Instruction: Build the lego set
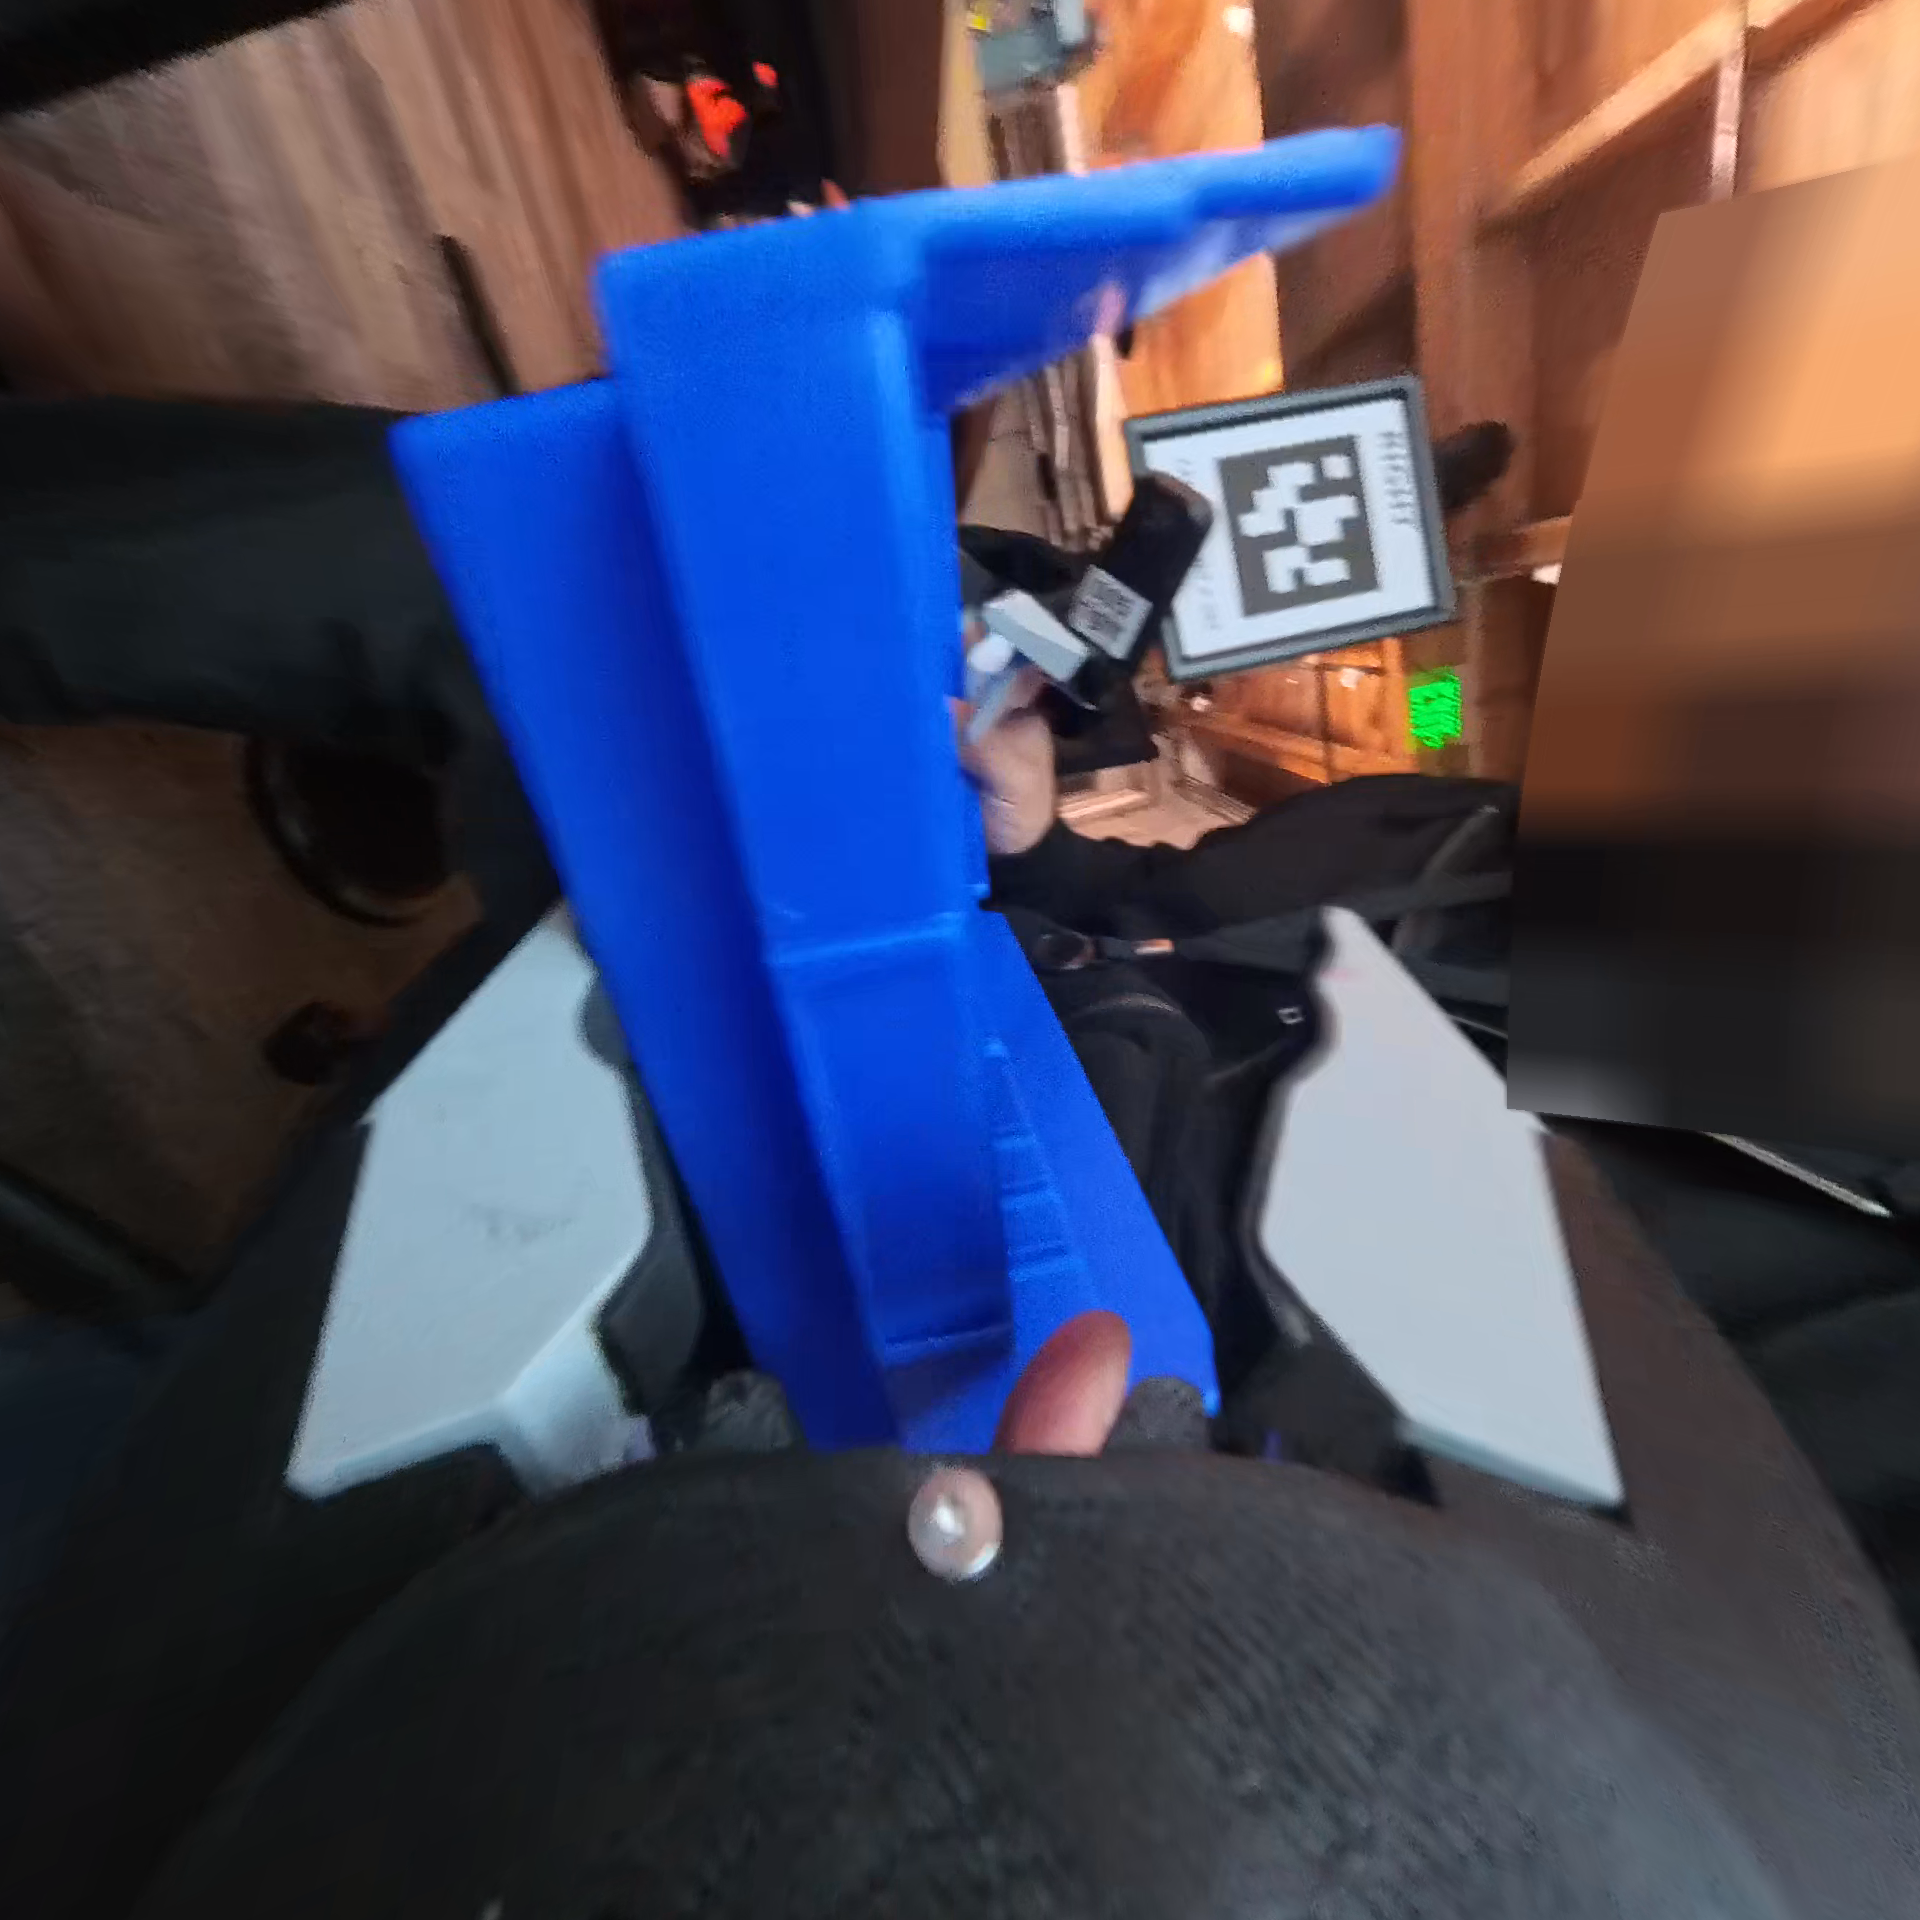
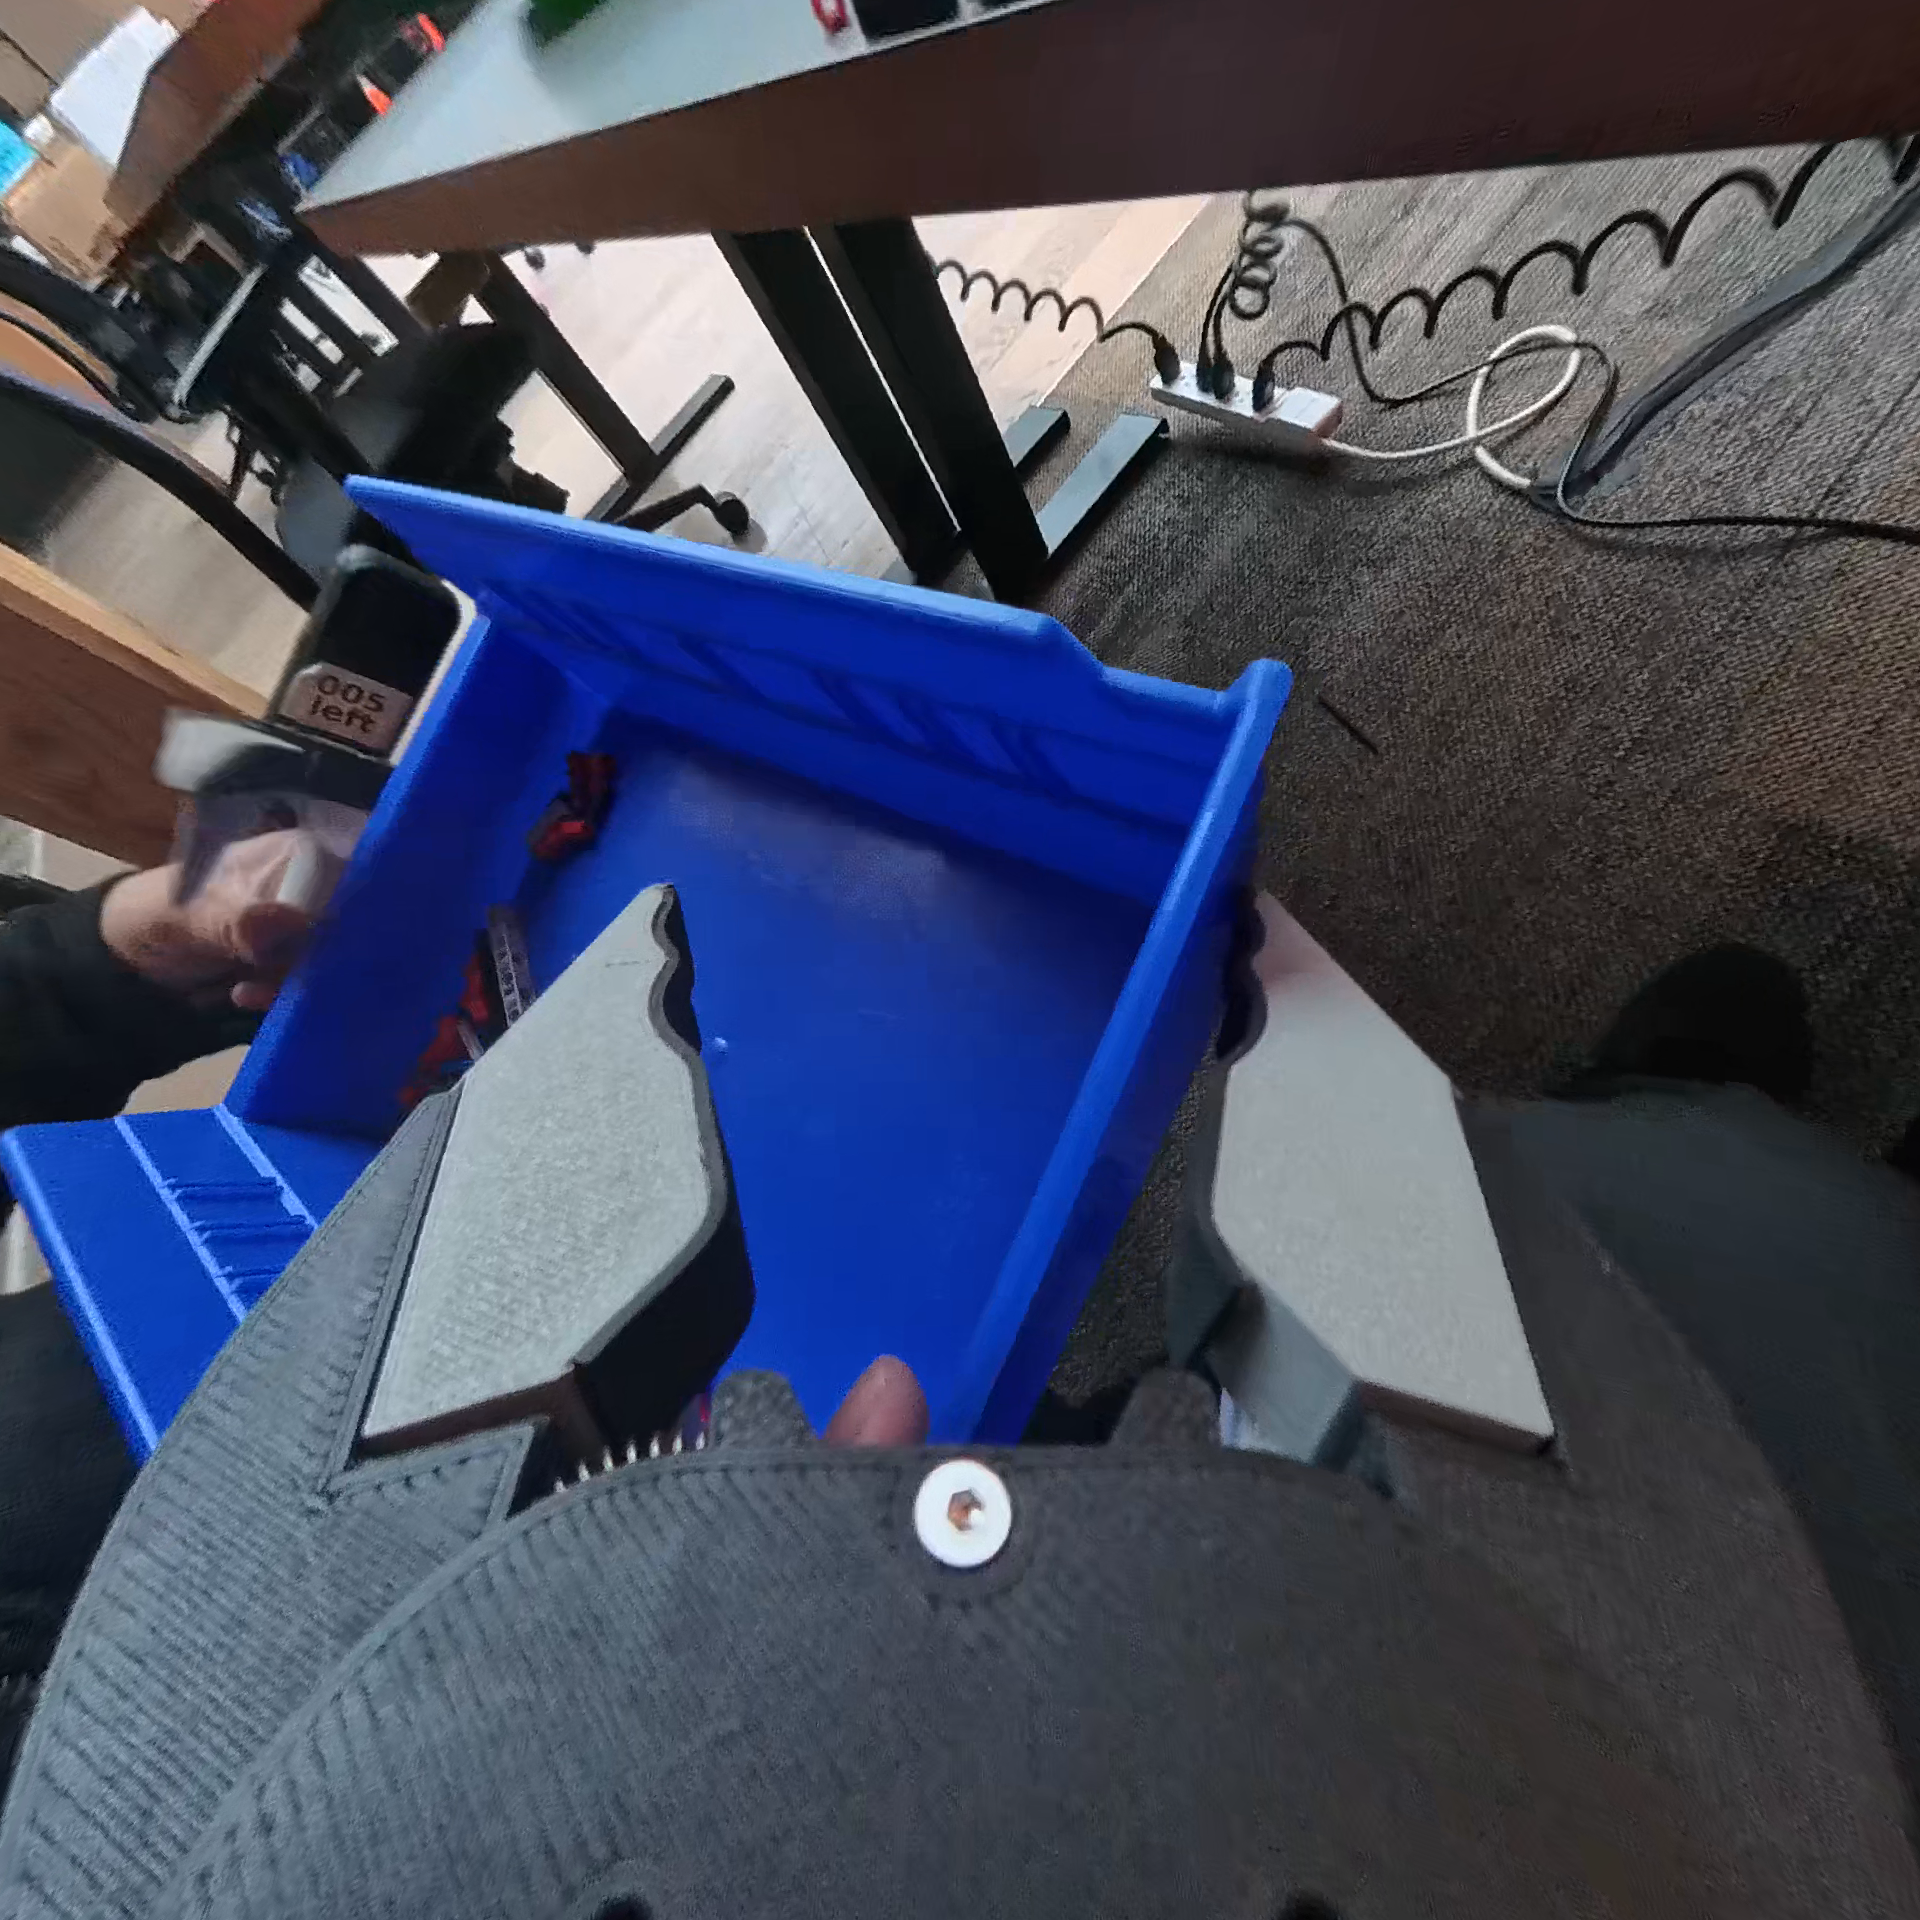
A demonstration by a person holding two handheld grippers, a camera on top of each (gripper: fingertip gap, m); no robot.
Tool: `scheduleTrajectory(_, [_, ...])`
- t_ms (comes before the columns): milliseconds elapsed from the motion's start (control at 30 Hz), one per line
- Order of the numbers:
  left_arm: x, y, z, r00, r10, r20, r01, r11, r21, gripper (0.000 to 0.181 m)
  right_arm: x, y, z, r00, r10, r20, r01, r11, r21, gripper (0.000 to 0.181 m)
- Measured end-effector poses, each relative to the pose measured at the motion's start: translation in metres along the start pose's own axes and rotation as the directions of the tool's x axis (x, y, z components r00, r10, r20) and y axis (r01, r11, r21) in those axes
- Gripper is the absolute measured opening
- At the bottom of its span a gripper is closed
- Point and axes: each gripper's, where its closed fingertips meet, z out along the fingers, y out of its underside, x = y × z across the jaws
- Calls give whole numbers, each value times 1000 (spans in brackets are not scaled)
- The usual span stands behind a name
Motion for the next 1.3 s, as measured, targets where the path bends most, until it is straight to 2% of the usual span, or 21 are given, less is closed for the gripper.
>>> scheduleTrajectory(33, [6,1,0,1000,-10,-18,10,1000,-14,137,-1,-2,-1,1000,5,8,-5,1000,3,102])
scheduleTrajectory(100, [13,-1,-2,999,-28,-25,27,999,-21,131,-3,-7,-2,1000,-14,9,14,1000,8,102])
scheduleTrajectory(167, [18,-2,1,999,-19,-30,17,999,-42,133,-4,-16,1,999,-31,25,31,999,21,101])
scheduleTrajectory(200, [11,4,3,999,-8,37,12,995,-99,128,-2,-19,5,999,-34,30,33,999,19,100])
scheduleTrajectory(267, [-16,10,-1,960,78,269,-24,979,-200,111,2,-19,11,999,-17,32,17,1000,-2,100])
scheduleTrajectory(367, [-19,-3,-11,908,193,372,-126,972,-196,101,6,-16,12,999,18,49,-18,1000,-14,99])
scheduleTrajectory(433, [-22,-5,-11,898,165,407,-105,980,-167,97,3,-13,11,998,14,60,-12,1000,-20,99])
scheduleTrajectory(467, [-21,2,-5,916,133,380,-69,982,-178,102,2,-12,11,998,13,64,-12,1000,-23,99])
scheduleTrajectory(533, [-9,17,10,962,97,256,-41,976,-215,134,3,-11,10,998,16,58,-15,1000,-25,97])
scheduleTrajectory(633, [5,8,16,993,-12,118,28,990,-139,138,6,-13,7,999,12,36,-12,1000,-10,95])
scheduleTrajectory(700, [22,-8,17,994,-94,-48,90,993,-81,160,10,-14,7,1000,-3,8,3,1000,-7,95])
scheduleTrajectory(767, [33,-3,17,988,-68,-142,49,990,-130,154,14,-15,6,1000,10,7,-10,1000,-4,90])
scheduleTrajectory(800, [39,-3,18,980,-78,-182,54,989,-134,157,16,-15,6,1000,24,8,-24,1000,-9,87])
scheduleTrajectory(867, [37,-3,19,988,-47,-150,24,988,-151,160,19,-13,5,999,43,6,-43,999,-17,86])
scheduleTrajectory(933, [23,-2,19,999,-23,-38,15,981,-192,150,21,-10,6,999,39,-5,-39,999,-26,87])
scheduleTrajectory(1033, [13,-9,15,1000,5,14,-2,982,-190,154,27,-10,6,999,48,-20,-48,999,-23,88])
scheduleTrajectory(1167, [-20,-23,23,987,2,159,27,983,-179,136,39,-11,9,996,73,-55,-75,997,-28,94])
scheduleTrajectory(1200, [-31,-23,25,978,9,207,33,979,-203,125,41,-13,10,995,78,-58,-80,997,-24,94])
scheduleTrajectory(1233, [-45,-21,25,960,20,278,48,971,-236,96,43,-15,12,995,78,-63,-80,997,-22,94])
scheduleTrajectory(1267, [-56,-19,24,942,39,333,56,960,-273,77,45,-17,12,995,74,-67,-76,997,-21,93])
scheduleTrajectory(1300, [-63,-21,24,934,34,356,74,956,-284,75,46,-19,14,995,70,-69,-72,997,-26,94])
